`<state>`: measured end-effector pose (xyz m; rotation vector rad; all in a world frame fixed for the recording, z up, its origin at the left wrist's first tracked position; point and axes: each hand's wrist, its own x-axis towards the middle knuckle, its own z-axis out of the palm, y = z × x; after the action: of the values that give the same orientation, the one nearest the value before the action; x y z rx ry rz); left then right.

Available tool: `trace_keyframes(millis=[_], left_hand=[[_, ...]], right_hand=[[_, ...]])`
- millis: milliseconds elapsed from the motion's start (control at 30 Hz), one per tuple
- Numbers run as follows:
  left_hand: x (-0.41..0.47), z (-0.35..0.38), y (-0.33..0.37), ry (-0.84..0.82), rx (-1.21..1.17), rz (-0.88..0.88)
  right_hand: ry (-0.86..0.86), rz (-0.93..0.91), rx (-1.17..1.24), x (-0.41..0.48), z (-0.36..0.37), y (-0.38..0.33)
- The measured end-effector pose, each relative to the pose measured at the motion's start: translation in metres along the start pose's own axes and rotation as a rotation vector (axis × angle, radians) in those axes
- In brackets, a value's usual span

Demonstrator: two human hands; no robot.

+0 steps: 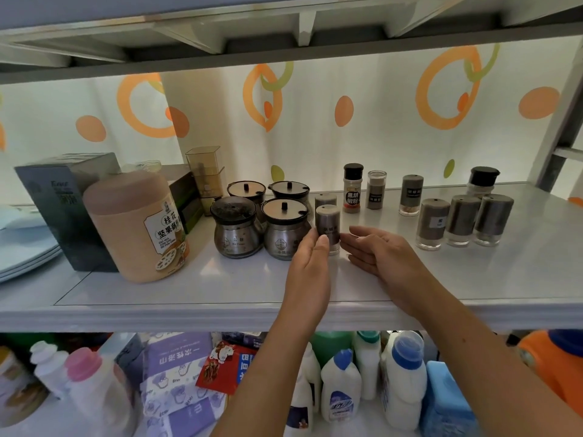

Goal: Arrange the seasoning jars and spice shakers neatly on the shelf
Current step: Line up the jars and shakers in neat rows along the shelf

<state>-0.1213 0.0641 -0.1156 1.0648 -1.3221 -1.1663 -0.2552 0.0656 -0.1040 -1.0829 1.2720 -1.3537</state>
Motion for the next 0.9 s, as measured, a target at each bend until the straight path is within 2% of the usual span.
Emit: trace_keyframes(millis=[633,800,900], left_hand=[[-0.005,0.002,0.009,0.033,-0.022,-0.019],[-0.028,0.013,0.016,0.173,-0.009,0.114],[-0.037,0.034,0.016,0.089,-0.068,0.087]], right_hand=[[0.001,-0.008,-0.048,-0.003,0.001,-0.002],[0.092,-0.110,0.038,-0.029,-0.010,-0.005],[0.189,-0.174,0.030,-0.049,-0.035,-0.003]])
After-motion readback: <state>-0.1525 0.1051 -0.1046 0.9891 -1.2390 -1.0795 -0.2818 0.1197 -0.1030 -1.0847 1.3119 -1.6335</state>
